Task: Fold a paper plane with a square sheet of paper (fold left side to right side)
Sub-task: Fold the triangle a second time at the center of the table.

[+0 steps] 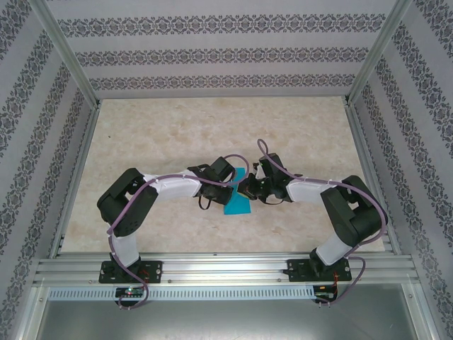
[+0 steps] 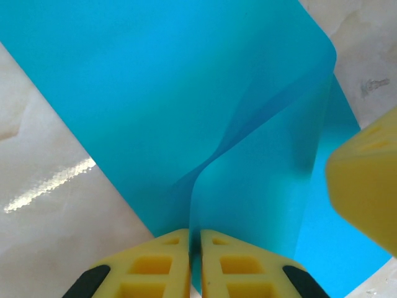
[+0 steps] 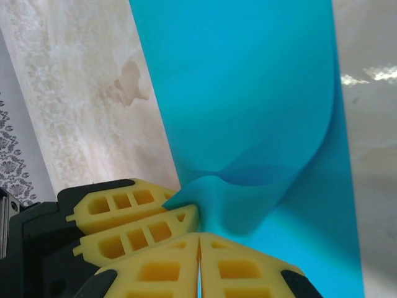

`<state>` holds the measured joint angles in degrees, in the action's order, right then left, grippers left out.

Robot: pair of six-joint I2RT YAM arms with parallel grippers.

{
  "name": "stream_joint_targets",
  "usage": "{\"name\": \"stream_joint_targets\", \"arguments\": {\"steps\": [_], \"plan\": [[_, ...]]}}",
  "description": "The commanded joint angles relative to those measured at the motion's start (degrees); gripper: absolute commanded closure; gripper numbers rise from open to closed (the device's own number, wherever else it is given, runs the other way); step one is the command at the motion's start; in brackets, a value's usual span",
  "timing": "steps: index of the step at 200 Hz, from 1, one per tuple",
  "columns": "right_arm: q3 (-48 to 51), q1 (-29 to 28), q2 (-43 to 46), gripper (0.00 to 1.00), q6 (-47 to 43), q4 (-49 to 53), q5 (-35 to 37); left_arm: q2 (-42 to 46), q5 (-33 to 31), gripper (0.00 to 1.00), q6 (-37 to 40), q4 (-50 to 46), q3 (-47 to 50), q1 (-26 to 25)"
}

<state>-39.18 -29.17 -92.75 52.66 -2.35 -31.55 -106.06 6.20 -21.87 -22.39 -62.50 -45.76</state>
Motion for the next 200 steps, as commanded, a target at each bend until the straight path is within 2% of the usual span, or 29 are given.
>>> {"name": "stream_joint_targets", "arguments": {"steps": [1,200], "plan": [[-1.90,-0.54,-1.65,0.90,0.10,-1.83,-0.09,-1.79,1.24,0.87,-0.34,0.77,0.58,0.76],[-3.01,-0.71,-4.85,0.90,-5.04,4.72,3.43,-1.87,0.88,0.87,-0.24,0.51,0.65,0.76]]}}
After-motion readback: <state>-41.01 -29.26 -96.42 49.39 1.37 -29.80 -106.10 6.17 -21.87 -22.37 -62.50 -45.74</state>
